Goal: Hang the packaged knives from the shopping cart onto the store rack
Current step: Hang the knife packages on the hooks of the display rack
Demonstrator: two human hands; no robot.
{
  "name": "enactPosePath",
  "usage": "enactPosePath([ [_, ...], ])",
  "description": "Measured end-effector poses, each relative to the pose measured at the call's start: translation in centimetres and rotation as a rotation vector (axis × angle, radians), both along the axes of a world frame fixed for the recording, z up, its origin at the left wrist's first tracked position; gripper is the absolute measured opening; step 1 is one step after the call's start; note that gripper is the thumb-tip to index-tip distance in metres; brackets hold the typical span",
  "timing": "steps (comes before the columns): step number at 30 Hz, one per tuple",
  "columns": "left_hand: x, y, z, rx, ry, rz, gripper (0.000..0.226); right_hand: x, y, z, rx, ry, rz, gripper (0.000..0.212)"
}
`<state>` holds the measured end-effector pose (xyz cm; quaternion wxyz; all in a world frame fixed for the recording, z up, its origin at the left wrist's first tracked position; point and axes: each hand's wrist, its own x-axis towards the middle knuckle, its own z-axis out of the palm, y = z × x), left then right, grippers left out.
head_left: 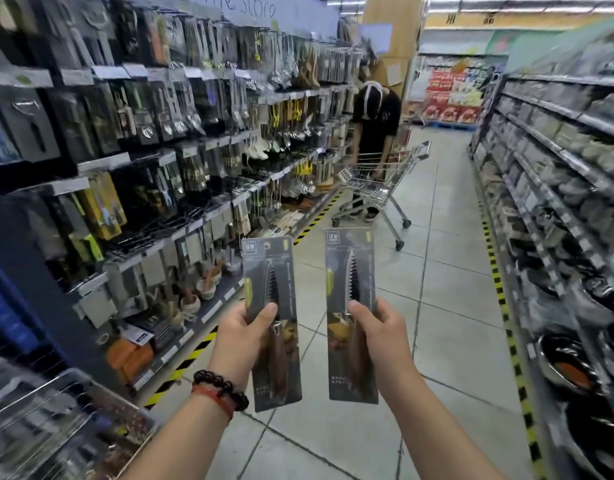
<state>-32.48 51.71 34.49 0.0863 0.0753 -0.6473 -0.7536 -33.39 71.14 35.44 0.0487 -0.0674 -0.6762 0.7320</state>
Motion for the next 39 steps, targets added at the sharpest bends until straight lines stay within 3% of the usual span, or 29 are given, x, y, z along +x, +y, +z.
enactPosePath([
  [8, -9.8, 2.9, -1.3, 0.028, 0.008, 0.048, 0.014, -9.2, 2.7, -0.8, 0.038, -0.024, 0.035, 0.008],
  [18, -27.9, 3.9, -4.4, 0.153, -0.049, 0.112, 0.014, -27.1, 4.6, -1.3, 0.171, -0.027, 0.066, 0.008],
  [28, -40.4, -0.1, -4.4, 0.098, -0.062, 0.293, 0.01, -43.0, -1.0, -3.3, 0.092, -0.073, 0.227, 0.011],
  [33, -46.8, -3.7, -4.3, 0.011, -0.092, 0.464, 0.039, -52.3, -5.5, -3.8, 0.022, -0.073, 0.378, 0.011],
  [36, -49.8, -6.0, -3.9, -0.007, -0.136, 0.557, 0.082, -57.6, -8.4, -3.6, 0.023, -0.094, 0.493, 0.01],
  [39, -51.7, -8.4, -3.1, 0.006, -0.134, 0.659, 0.062, -62.1, -12.1, -3.4, 0.033, -0.086, 0.633, 0.011],
])
